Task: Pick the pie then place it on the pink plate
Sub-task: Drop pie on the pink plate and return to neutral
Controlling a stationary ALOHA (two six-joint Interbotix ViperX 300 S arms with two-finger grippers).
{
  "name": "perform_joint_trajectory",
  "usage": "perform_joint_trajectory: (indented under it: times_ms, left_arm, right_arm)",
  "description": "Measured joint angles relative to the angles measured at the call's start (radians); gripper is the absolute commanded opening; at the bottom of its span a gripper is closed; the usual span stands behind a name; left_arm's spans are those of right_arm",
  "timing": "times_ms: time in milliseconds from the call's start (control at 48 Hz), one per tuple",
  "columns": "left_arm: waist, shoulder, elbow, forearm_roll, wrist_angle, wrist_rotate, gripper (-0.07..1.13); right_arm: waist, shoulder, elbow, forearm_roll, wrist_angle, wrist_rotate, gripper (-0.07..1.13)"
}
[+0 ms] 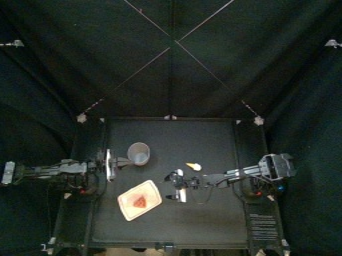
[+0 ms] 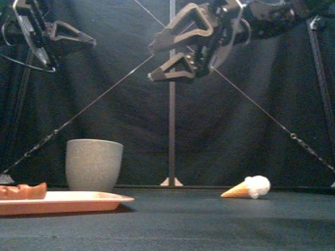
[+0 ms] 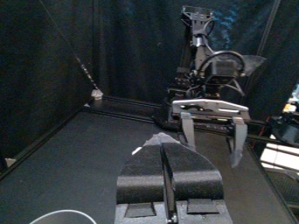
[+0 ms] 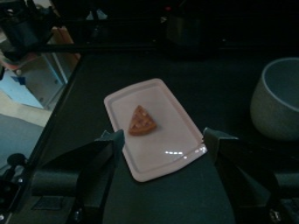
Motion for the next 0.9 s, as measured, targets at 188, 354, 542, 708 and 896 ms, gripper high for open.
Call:
perform_joint_trajectory:
  times_ms: [188, 354, 542, 708, 896]
  left_arm:
    - [-0.002, 0.000, 0.002, 0.000, 0.000, 0.000, 0.00]
    - [-0.002, 0.000, 0.015, 0.000, 0.000, -0.002, 0.00]
    - [-0.003, 0.000, 0.021, 0.002, 0.000, -0.002, 0.00]
    - [-0.005, 0.000, 0.032, 0.002, 0.000, 0.000, 0.00]
    - [-0.005, 0.000, 0.038, 0.002, 0.000, -0.002, 0.00]
  right_arm:
    - [-0.057, -0.061, 0.164, 0.005, -0.153, -0.005, 1.03]
    - [-0.095, -0.132, 0.250, 0.009, -0.178, -0.003, 1.03]
    - [-0.141, -0.238, 0.357, 0.028, -0.187, 0.006, 1.03]
    - [-0.152, -0.345, 0.431, 0.066, -0.189, 0.002, 1.02]
    - [-0.166, -0.425, 0.469, 0.069, -0.176, -0.005, 1.02]
